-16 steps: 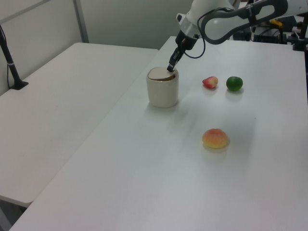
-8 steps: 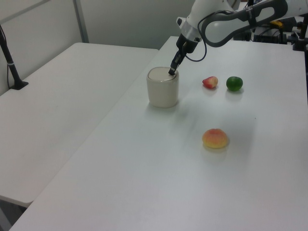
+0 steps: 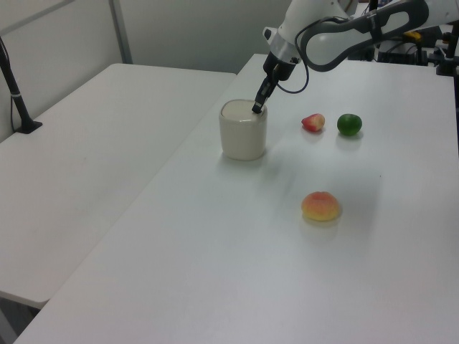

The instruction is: Close garbage bin

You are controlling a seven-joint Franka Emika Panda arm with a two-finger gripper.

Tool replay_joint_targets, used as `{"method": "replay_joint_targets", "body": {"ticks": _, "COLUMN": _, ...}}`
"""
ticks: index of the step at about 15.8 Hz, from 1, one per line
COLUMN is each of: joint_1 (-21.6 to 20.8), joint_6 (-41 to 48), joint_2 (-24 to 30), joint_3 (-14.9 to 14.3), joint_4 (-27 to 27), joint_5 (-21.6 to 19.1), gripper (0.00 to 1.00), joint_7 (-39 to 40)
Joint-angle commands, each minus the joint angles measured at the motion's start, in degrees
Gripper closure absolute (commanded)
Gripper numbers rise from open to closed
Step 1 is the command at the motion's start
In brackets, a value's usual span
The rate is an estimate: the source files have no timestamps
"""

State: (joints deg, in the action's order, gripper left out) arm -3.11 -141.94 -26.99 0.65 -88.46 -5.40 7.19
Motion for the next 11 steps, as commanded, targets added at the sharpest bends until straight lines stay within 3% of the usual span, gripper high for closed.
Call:
{"method": "replay_joint_targets", "body": {"ticks": 1, "joint_1": 0.21, "joint_6": 0.88, "joint_2": 0.97, "joint_3": 0.41, "joint_4": -2.68, "joint_5": 0.83, "gripper": 1.00, "joint_7": 0.81}}
{"method": "replay_joint_targets", "body": {"ticks": 5, "joint_1": 0.30, "joint_6": 1.76, "joint_2": 3.95, "joint_3": 0.41, "joint_4": -2.59, "joint_5": 0.74, "gripper": 1.00, "joint_7": 0.45}}
{"method": "replay_joint_targets", "body": {"ticks": 9, "joint_1": 0.21, "joint_6": 8.33, "joint_2": 8.25, "joint_3": 0.41, "joint_4": -2.50, "joint_5": 0.48, "gripper": 0.99, "joint_7": 0.10}}
{"method": "replay_joint_targets", "body": {"ticks": 10, "joint_1": 0.30, "joint_6": 10.61, "joint_2": 9.57, "joint_3": 0.41, "joint_4": -2.50, "joint_5": 0.13, "gripper": 0.91, "joint_7": 0.02}}
{"method": "replay_joint_targets", "body": {"ticks": 11, "joint_1": 0.38, "joint_6": 13.25, "joint_2": 10.89, "joint_3": 0.41, "joint_4": -2.50, "joint_5": -0.31, "gripper": 0.73, "joint_7": -0.68}}
